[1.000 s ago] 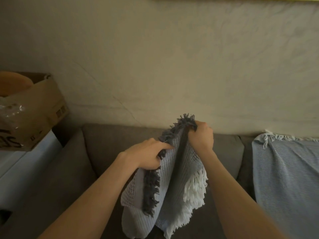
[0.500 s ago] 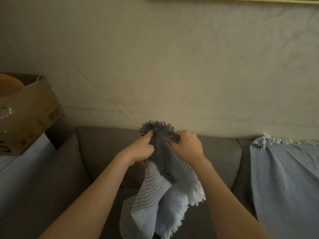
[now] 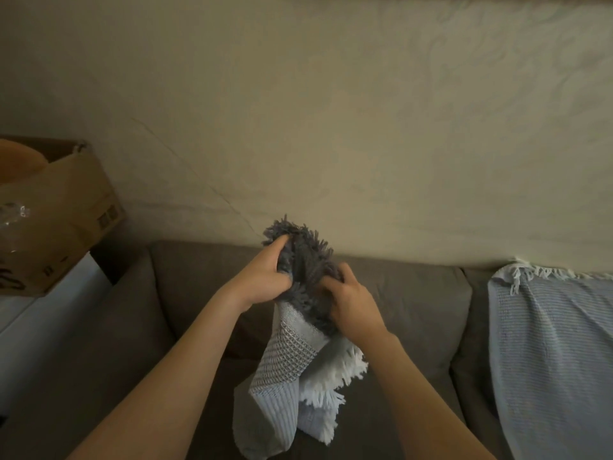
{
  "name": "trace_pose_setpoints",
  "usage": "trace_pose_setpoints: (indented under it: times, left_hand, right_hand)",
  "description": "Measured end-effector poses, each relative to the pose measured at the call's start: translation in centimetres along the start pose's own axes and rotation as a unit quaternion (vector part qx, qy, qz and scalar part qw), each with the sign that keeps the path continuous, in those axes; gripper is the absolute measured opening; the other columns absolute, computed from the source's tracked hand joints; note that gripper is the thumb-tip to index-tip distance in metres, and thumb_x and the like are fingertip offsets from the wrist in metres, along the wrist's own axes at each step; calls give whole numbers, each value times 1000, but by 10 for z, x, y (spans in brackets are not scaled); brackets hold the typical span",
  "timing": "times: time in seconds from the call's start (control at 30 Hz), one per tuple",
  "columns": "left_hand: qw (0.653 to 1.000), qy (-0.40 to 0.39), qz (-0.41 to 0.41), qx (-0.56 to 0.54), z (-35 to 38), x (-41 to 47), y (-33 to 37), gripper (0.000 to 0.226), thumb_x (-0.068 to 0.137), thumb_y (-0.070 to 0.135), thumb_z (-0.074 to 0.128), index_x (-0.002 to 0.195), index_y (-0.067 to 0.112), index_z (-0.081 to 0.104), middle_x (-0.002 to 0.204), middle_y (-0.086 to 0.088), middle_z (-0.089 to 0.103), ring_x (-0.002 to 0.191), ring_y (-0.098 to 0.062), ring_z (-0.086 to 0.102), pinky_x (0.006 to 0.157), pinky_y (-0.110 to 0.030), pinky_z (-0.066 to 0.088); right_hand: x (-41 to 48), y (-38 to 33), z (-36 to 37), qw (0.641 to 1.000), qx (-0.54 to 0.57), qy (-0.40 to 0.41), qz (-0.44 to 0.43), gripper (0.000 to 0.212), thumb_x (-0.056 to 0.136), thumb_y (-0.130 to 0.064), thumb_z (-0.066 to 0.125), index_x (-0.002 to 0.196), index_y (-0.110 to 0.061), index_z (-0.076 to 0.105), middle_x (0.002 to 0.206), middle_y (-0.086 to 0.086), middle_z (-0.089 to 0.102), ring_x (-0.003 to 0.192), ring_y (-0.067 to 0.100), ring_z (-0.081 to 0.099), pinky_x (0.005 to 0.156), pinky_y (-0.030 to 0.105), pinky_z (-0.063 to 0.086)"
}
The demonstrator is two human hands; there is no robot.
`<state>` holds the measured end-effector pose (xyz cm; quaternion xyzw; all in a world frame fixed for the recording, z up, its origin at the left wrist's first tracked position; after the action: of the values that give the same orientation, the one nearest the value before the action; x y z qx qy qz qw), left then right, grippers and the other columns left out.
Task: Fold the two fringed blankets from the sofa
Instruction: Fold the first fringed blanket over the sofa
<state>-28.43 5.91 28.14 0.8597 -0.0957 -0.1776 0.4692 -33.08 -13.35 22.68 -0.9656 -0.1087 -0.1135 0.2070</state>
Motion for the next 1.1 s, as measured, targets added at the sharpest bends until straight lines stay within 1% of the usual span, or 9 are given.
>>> trace_pose_setpoints:
  times: [0.17, 0.3, 0.37, 0.43, 0.53, 0.6, 0.77, 1.0, 1.1]
  left_hand:
    - [995, -72, -21, 58, 5, -1, -1, 108, 91, -4, 63, 170, 34, 1, 171, 1, 26, 87, -12, 68, 64, -26, 53]
    - [994, -69, -32, 84, 6, 5, -7, 113, 90, 0, 69, 170, 35, -4, 173, 0, 24, 74, -10, 64, 59, -25, 49]
    - [995, -55, -38, 71, 5, 7, -6, 110, 92, 3, 68, 170, 34, -3, 173, 2, 22, 93, -9, 62, 68, -24, 50]
    - [997, -33, -43, 47, 5, 11, -8, 107, 92, 6, 68, 171, 31, 1, 172, 2, 24, 127, -18, 54, 95, -34, 54]
    - [999, 23, -40, 21, 8, 16, -13, 96, 94, 23, 71, 169, 33, 12, 168, 1, 37, 145, -23, 47, 117, -47, 46]
    - [997, 70, -39, 19, 13, 21, -18, 94, 91, 30, 74, 168, 32, 19, 164, -1, 43, 145, -25, 49, 117, -49, 47]
    - [992, 115, -47, -3, 23, 22, -21, 91, 93, 20, 73, 167, 22, 21, 163, -4, 42, 145, -28, 47, 115, -41, 46]
    - [989, 85, -72, -96, 28, 38, -48, 92, 80, 26, 72, 160, 43, 30, 164, 1, 43, 146, -24, 48, 112, -50, 52]
    - [987, 64, -82, -125, 30, 37, -43, 92, 87, 15, 68, 164, 40, 25, 166, 1, 37, 145, -29, 47, 103, -52, 59]
  right_hand:
    - [4, -9, 3, 992, 119, -39, 8, 33, 89, -12, 68, 119, -18, 80, 122, 9, 75, 109, 28, 71, 99, 38, 57]
    - [10, -11, 4, 985, 150, -80, 32, 45, 83, -10, 79, 128, -15, 76, 129, 0, 74, 123, 13, 66, 103, 12, 41]
    - [14, -7, 5, 979, 170, -103, 44, 51, 82, -24, 85, 131, -20, 74, 133, -6, 72, 124, 6, 63, 107, 16, 44]
    - [16, -8, 5, 976, 179, -121, 37, 57, 79, -32, 86, 134, -24, 72, 133, -11, 72, 123, 2, 63, 108, 25, 50]
    - [13, -20, 8, 970, 210, -120, 22, 55, 74, -48, 87, 125, -29, 75, 117, -17, 76, 108, -6, 67, 92, 16, 55]
    - [11, -29, 11, 955, 265, -128, 40, 45, 76, -48, 89, 115, -29, 77, 107, -17, 77, 99, -9, 68, 83, 10, 54]
    - [10, -32, 15, 903, 402, -124, 83, 29, 80, -27, 87, 107, -20, 80, 102, -3, 81, 101, 12, 76, 93, 38, 61]
    - [7, -23, 14, 869, 446, -179, 120, 12, 89, -14, 81, 89, -25, 77, 80, -12, 75, 79, 3, 70, 71, 18, 51]
    - [7, -14, 19, 901, 381, -158, 136, 18, 82, -4, 76, 87, -21, 77, 76, -2, 74, 70, 6, 66, 65, 24, 49]
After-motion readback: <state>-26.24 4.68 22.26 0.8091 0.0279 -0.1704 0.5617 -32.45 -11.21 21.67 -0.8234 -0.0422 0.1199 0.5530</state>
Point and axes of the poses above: each hand's wrist, its own x-axis towards the middle knuckle, its own z-axis out of the palm, y = z × x, the point moved 3 cm from there along x, towards the middle knuckle
